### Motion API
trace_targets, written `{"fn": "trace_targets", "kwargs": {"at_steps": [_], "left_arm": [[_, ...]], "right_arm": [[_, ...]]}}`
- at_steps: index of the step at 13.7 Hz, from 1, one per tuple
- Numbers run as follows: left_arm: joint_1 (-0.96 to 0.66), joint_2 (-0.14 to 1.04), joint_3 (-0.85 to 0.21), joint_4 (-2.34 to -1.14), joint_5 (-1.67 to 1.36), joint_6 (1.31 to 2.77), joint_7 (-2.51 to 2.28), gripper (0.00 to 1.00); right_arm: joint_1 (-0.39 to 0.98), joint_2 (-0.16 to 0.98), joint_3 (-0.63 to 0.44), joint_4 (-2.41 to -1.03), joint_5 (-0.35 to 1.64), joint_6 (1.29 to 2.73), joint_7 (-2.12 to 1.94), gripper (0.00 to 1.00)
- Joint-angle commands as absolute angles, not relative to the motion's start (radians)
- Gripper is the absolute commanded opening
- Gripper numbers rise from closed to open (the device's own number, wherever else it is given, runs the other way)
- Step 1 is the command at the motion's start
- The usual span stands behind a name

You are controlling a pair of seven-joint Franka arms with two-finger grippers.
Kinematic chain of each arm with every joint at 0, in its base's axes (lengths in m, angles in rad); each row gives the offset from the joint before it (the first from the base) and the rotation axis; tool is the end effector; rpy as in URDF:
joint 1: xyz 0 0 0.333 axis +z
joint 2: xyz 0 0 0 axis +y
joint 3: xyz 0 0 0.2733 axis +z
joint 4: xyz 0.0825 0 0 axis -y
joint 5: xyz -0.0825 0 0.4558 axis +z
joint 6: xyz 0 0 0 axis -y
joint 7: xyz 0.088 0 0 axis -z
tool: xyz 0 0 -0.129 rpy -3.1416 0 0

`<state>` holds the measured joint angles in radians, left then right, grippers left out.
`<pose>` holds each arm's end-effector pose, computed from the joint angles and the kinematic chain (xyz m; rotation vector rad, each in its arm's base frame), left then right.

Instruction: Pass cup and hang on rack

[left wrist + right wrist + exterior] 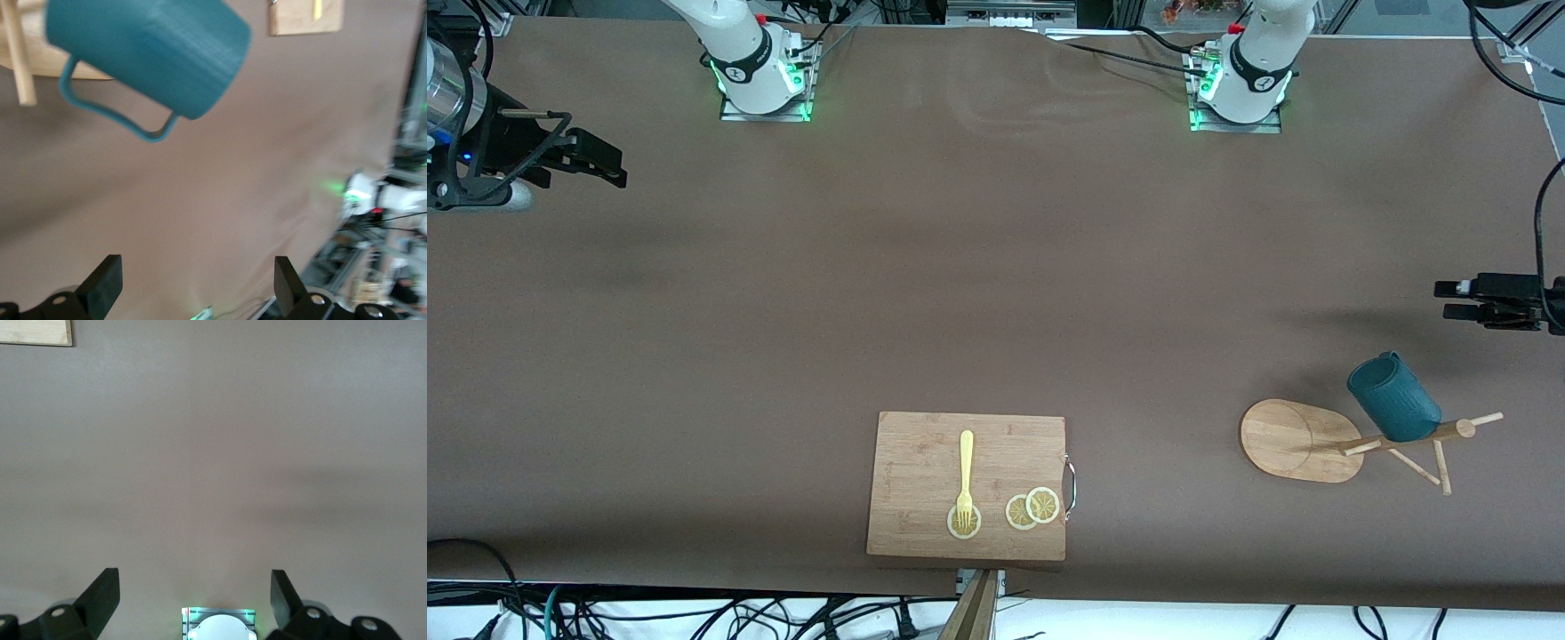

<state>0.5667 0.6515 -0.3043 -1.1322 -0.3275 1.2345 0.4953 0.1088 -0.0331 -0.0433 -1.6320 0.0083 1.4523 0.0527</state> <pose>0.6813 0.1807 0.3608 2.4258 -0.3033 -0.3527 0.5982 0.0401 0.5381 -3.1320 -0.0208 0.2305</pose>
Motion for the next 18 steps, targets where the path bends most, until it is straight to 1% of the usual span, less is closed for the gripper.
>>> {"fn": "trace_targets", "kwargs": {"at_steps": [1, 3, 6, 10, 13, 15, 16, 17, 18], "left_arm": [[0.428, 0.551, -0.287, -1.152, -0.166, 1.275, 0.419, 1.0], [0.306, 0.493, -0.288, -1.154, -0.033, 1.275, 0.304, 1.0], [0.157, 0.456, -0.288, -1.152, 0.135, 1.281, 0.236, 1.0], [0.123, 0.431, -0.281, -1.143, 0.222, 1.42, 0.2, 1.0], [0.147, 0.433, -0.272, -1.129, 0.221, 1.503, 0.007, 1.0], [0.149, 0.41, -0.272, -1.143, 0.23, 1.511, -0.006, 1.0], [0.158, 0.387, -0.275, -1.17, 0.226, 1.512, -0.003, 1.0], [0.184, 0.352, -0.284, -1.24, 0.215, 1.531, -0.002, 1.0], [0.186, 0.281, -0.282, -1.335, 0.213, 1.586, -0.009, 1.0]], "right_arm": [[0.1, -0.046, -0.04, -1.643, 0.026, 1.459, 0.034, 1.0], [0.1, -0.046, -0.04, -1.643, 0.026, 1.459, 0.034, 1.0], [0.1, -0.046, -0.04, -1.644, 0.026, 1.459, 0.034, 1.0], [0.1, -0.046, -0.04, -1.643, 0.026, 1.459, 0.034, 1.0], [0.1, -0.046, -0.04, -1.644, 0.026, 1.459, 0.034, 1.0], [0.1, -0.046, -0.04, -1.644, 0.026, 1.457, 0.034, 1.0], [0.1, -0.048, -0.04, -1.644, 0.026, 1.456, 0.034, 1.0], [0.1, -0.048, -0.04, -1.646, 0.026, 1.456, 0.034, 1.0], [0.1, -0.048, -0.04, -1.646, 0.026, 1.456, 0.034, 1.0]]}}
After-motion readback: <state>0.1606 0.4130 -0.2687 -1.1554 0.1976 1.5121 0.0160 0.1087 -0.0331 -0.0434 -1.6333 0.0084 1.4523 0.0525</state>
